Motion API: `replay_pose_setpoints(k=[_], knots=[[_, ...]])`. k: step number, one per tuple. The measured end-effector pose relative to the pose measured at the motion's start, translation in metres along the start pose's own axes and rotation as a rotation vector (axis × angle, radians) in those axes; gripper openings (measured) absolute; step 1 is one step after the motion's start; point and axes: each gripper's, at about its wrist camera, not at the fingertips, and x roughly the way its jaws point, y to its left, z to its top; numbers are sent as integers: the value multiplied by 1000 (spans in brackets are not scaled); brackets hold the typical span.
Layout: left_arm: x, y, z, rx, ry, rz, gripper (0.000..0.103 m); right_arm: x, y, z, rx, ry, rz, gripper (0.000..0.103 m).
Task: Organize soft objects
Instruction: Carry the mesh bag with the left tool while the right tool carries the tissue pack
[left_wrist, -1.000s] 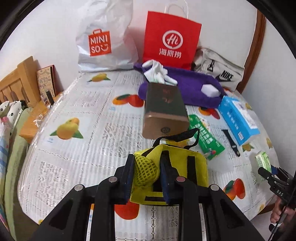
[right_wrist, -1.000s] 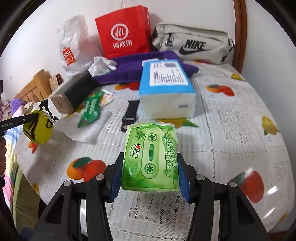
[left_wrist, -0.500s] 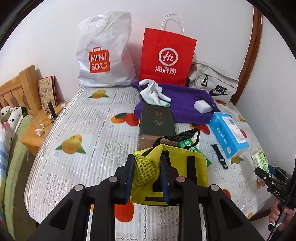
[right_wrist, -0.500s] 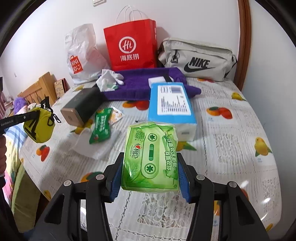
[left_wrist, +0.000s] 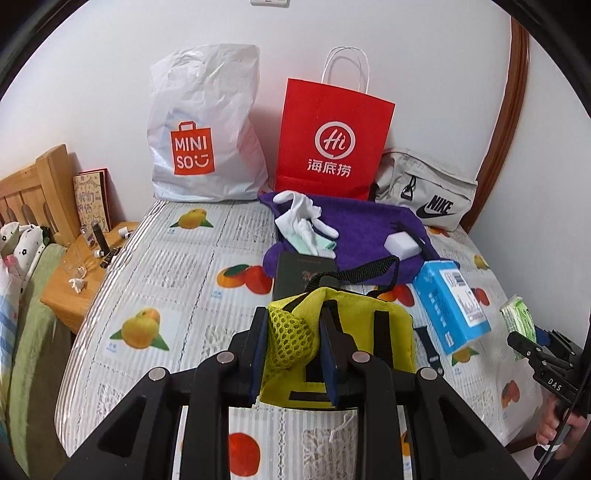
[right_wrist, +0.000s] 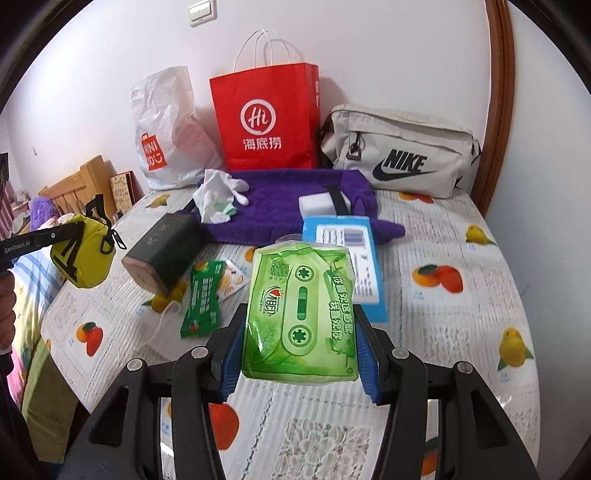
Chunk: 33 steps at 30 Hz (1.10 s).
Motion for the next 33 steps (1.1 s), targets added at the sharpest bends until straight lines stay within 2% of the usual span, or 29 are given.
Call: replay_pose_setpoints(k=[7,19,33], knots=[[19,-12,21,-7,-2,-19,25,6,-9,23,3,-11,1,52],[52,-44,52,44,13,-48,25,25,-19,57,-1,-34,3,52],[96,-35,73,31,62,-13,25,79,-21,107,-23,-22,36,52]])
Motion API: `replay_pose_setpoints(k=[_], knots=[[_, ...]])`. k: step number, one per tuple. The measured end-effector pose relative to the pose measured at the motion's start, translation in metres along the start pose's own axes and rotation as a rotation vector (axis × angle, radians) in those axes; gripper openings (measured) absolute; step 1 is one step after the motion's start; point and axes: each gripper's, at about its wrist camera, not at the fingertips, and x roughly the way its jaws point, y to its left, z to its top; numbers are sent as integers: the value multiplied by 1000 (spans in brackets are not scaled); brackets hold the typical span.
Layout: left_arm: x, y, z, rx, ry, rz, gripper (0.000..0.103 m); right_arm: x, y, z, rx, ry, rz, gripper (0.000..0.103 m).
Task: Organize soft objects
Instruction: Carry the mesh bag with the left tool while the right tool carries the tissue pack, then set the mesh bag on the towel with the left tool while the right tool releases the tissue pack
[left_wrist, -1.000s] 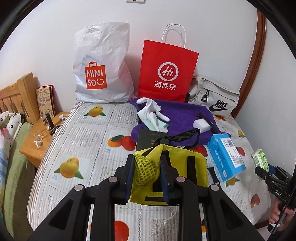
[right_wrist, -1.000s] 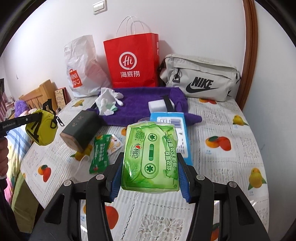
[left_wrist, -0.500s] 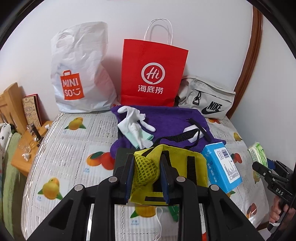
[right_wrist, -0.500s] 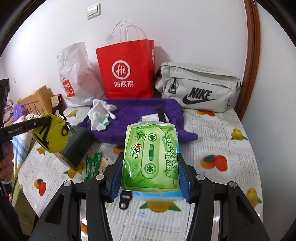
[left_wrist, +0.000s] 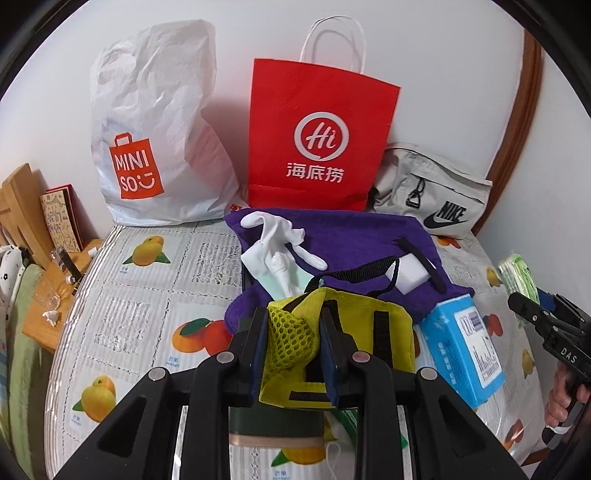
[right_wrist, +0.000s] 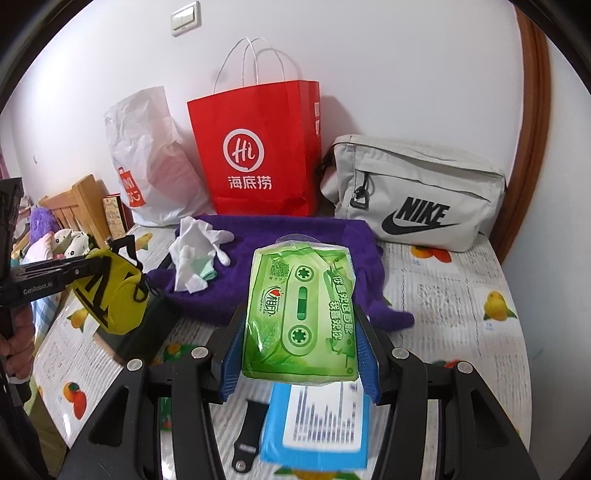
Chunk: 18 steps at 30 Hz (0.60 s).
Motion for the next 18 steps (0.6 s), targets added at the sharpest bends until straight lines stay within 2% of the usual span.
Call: replay_pose_setpoints(k=[10,18], knots=[[38,9,22,-27,33,7,25,48,-8,36,2,11,58,52],[70,8,32,-35,68,10,25,102,-18,63,6,83,55,52]])
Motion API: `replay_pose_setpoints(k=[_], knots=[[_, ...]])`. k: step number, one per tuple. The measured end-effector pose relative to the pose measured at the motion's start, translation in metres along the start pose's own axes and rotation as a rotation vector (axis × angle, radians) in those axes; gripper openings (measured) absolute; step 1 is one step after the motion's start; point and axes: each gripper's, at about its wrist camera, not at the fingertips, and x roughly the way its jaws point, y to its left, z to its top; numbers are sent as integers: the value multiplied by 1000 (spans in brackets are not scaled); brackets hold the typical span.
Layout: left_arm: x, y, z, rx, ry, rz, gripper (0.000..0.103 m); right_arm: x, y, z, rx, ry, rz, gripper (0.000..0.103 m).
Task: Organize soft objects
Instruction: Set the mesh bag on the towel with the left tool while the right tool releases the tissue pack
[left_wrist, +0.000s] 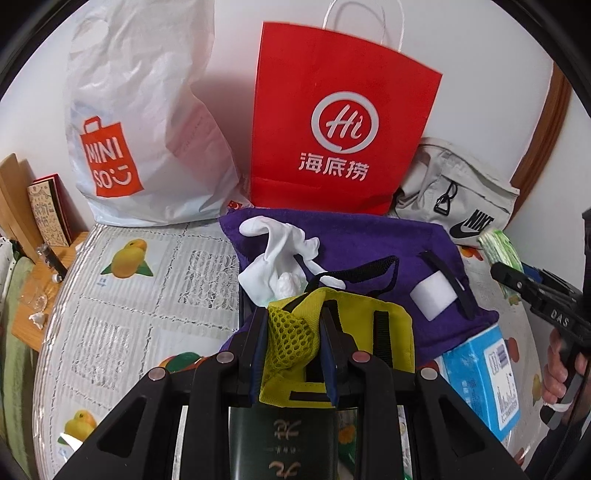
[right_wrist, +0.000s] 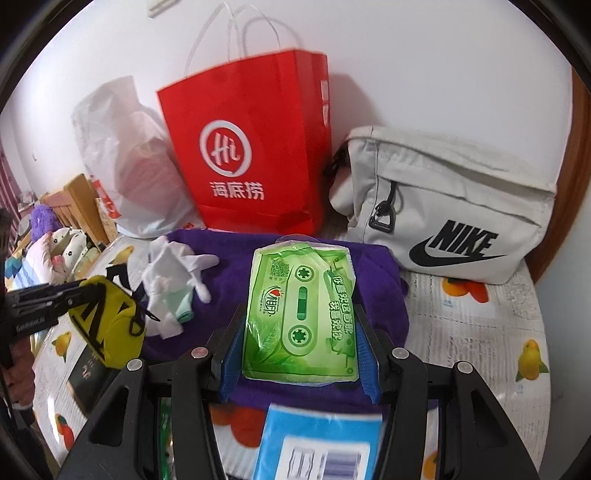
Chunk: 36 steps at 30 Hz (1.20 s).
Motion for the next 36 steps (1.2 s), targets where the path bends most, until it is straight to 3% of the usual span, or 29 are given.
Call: replay_pose_setpoints(k=[6,15,31,34,36], knots=[[22,1,6,-7,32,-4,25,26,-5,11,7,32,14,52],[47,5,16,-31,56,-1,25,74,0,29,-93,117,3,52],[88,-5,25,-19,133,-13,25,143,6,27,-131,281,13,52],[93,-4,25,-18,142,-14,26,147,5,27,-124,308,20,55],[95,-5,25,-19,145,-19,26,146,5,27,-128,306,19,63]])
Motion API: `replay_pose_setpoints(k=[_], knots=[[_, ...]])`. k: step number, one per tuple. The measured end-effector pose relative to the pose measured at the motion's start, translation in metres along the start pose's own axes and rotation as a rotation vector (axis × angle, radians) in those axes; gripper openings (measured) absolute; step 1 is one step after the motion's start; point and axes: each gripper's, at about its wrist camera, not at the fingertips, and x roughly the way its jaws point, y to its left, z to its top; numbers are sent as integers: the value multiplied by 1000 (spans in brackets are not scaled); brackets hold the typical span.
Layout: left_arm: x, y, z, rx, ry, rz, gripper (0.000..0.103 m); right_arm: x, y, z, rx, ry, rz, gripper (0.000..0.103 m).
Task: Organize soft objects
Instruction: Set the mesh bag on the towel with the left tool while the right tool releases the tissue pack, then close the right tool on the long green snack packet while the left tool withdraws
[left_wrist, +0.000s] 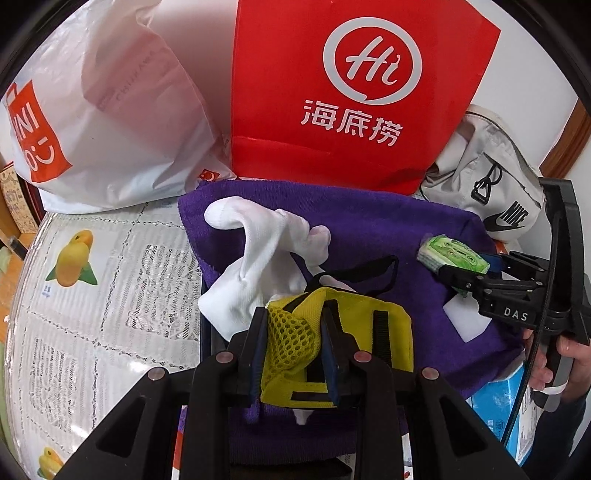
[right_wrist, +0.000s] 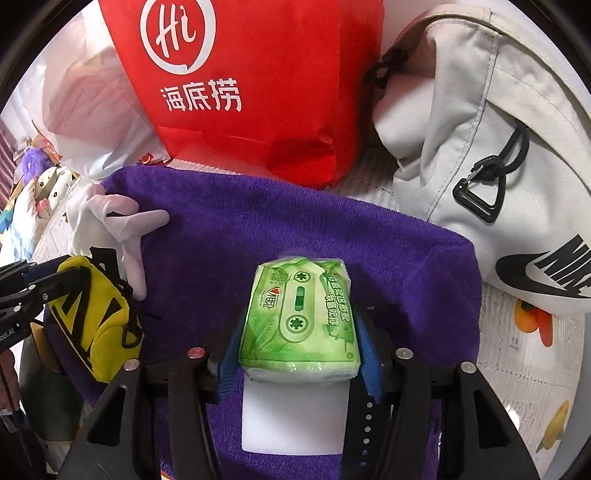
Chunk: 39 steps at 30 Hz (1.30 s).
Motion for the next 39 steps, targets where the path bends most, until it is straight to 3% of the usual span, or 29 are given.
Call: replay_pose_setpoints(k=[6,11,13,16,19,22,31,39], knots=[[1,0,-2,10,7,-4,27,-20,-1,-5,5,-45,-11,65],[-8,-2,-5,33,-6,-10,44,-57,6,-16,5,-143,-9,68],[-14,-3,-6,38,-13,-2,45,-73,10,-24,6,-187,-11,69],[-28,0,-8,21,-18,15,52,-99,13,-38,33,-255,2,69],[-50,4,-13,13,-56,26,52,-125,17,-55,69,-306,40,69],[-78,11,-21,-4,-109,38,52,-149,24,-75,93,-349,22,69],[-133,27,-60,-32,-130,6,52,-190,59,-145,139,-343,68,69],[-154,45,-114,-52,-123,-5,52,-164,123,-199,60,-272,57,69]])
